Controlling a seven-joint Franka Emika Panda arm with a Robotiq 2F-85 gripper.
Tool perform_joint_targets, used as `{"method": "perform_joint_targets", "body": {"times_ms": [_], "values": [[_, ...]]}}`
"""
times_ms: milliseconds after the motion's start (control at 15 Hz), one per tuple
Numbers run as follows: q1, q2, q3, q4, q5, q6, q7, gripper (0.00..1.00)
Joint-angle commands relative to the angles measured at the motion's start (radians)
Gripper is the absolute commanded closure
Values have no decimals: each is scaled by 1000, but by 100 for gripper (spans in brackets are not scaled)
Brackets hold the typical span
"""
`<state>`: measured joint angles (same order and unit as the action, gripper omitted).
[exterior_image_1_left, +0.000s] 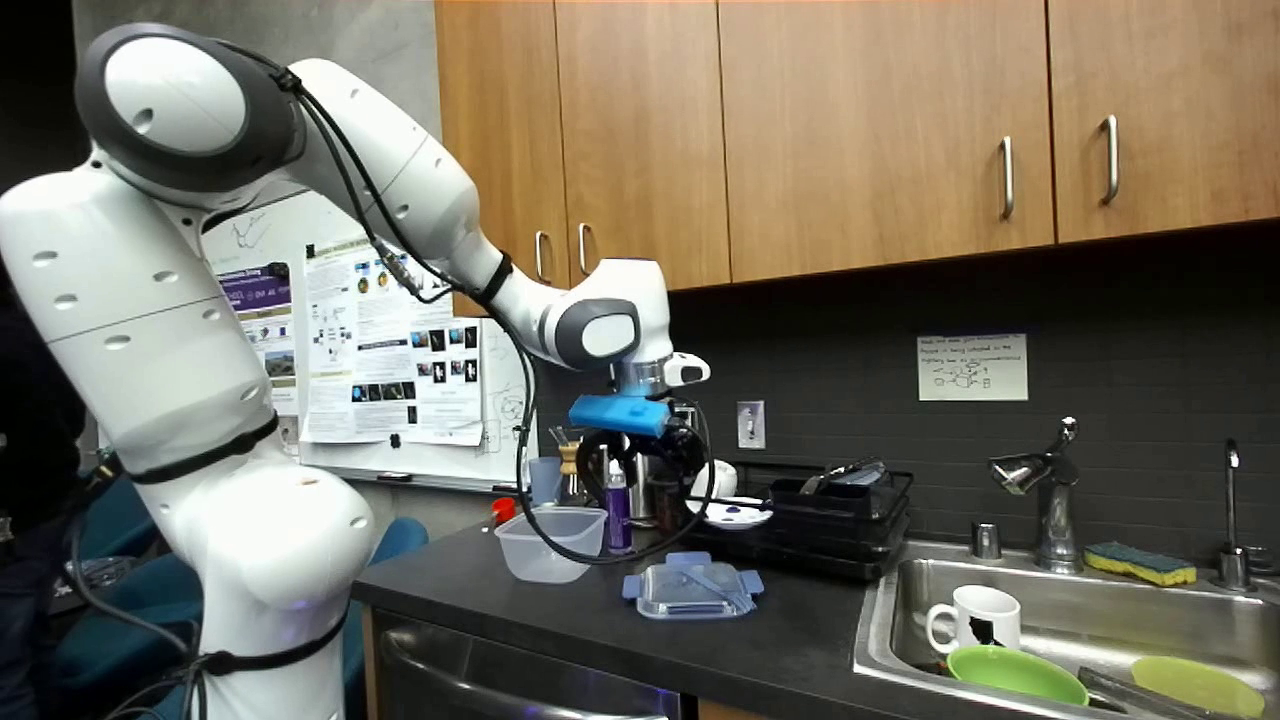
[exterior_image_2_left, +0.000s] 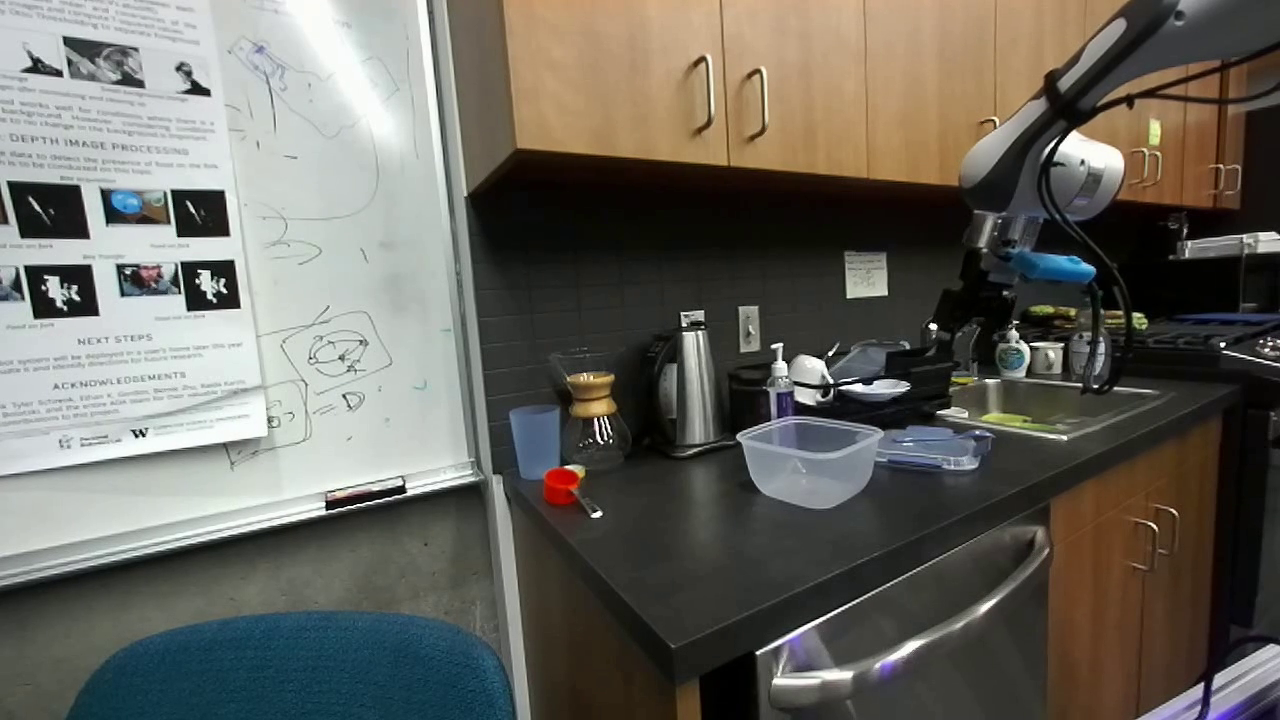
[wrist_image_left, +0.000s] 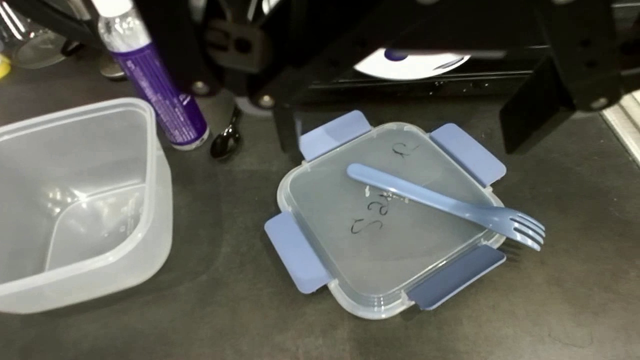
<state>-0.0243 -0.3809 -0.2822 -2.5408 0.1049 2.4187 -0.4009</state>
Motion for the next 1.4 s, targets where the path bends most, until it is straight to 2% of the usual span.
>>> {"method": "perform_joint_targets", "body": {"times_ms": [0,333,933,1333], "values": [[-28,31,-8,25,71,51,58,0],[-65,93,-3,33,128,187,172,0],[-145,277,22,79,98,528,439,0],[-167,331,39,111,80,643,523,0]]}}
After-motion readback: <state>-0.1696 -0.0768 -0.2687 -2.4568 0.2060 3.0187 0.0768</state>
